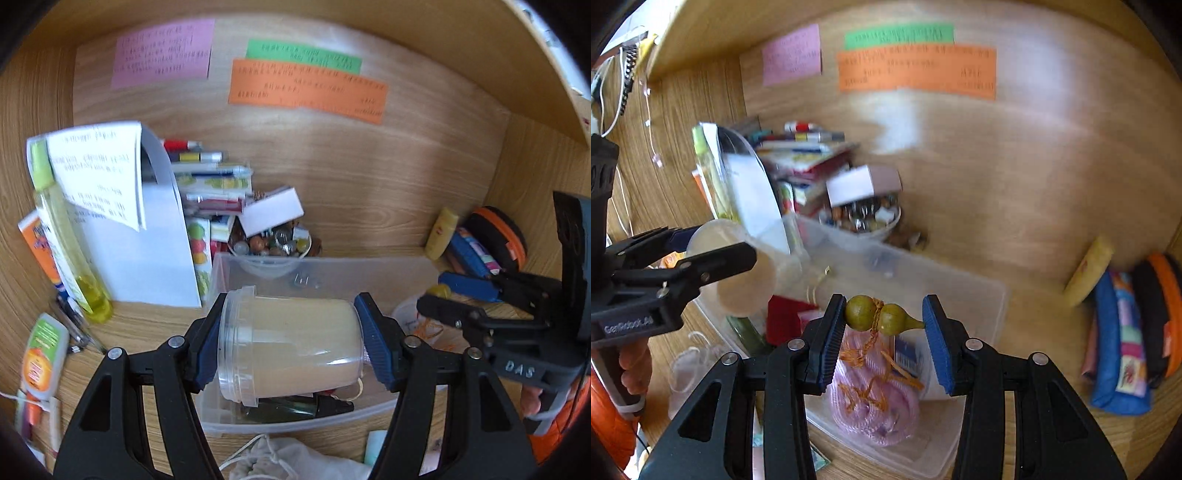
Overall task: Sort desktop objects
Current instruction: 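Lift the cream jar and gourd charm and carry both over the clear box, then lower the jar and gourd charm into the box and open both grippers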
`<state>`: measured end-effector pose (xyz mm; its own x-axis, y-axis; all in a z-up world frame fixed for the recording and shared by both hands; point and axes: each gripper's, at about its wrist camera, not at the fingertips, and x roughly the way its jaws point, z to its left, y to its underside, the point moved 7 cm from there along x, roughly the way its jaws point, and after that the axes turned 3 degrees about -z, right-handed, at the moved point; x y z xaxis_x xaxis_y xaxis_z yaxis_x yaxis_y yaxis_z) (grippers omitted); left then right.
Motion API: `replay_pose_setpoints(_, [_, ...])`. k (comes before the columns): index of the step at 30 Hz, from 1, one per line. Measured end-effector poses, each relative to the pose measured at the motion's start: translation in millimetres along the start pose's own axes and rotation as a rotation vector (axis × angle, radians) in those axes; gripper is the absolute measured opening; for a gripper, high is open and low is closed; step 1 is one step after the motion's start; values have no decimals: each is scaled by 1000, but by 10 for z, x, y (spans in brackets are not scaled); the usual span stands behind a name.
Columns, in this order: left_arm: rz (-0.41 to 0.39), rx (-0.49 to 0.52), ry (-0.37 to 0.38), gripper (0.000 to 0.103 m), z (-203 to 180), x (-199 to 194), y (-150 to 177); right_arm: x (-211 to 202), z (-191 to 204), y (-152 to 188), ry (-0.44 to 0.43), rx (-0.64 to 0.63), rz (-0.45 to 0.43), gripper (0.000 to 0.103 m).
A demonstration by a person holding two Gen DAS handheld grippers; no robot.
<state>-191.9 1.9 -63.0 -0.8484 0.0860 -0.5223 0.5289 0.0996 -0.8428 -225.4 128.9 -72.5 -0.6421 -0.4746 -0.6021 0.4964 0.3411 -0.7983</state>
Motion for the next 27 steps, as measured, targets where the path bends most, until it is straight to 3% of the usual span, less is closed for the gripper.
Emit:
replay_pose_setpoints(4, [23,45,-10,66,-80,151,79,70,-40,121,-10,0,16,39])
replay_pose_setpoints(10, [37,105,-62,66,-176,257,171,210,-48,223,93,-66,19,40])
replay_pose_setpoints(21, [31,200,-130,66,-271,257,273,262,101,255,98,-121,20,39])
replay_pose_setpoints(27, [12,193,-161,69,-193,208,254,255,71,236,140,-120,-12,54])
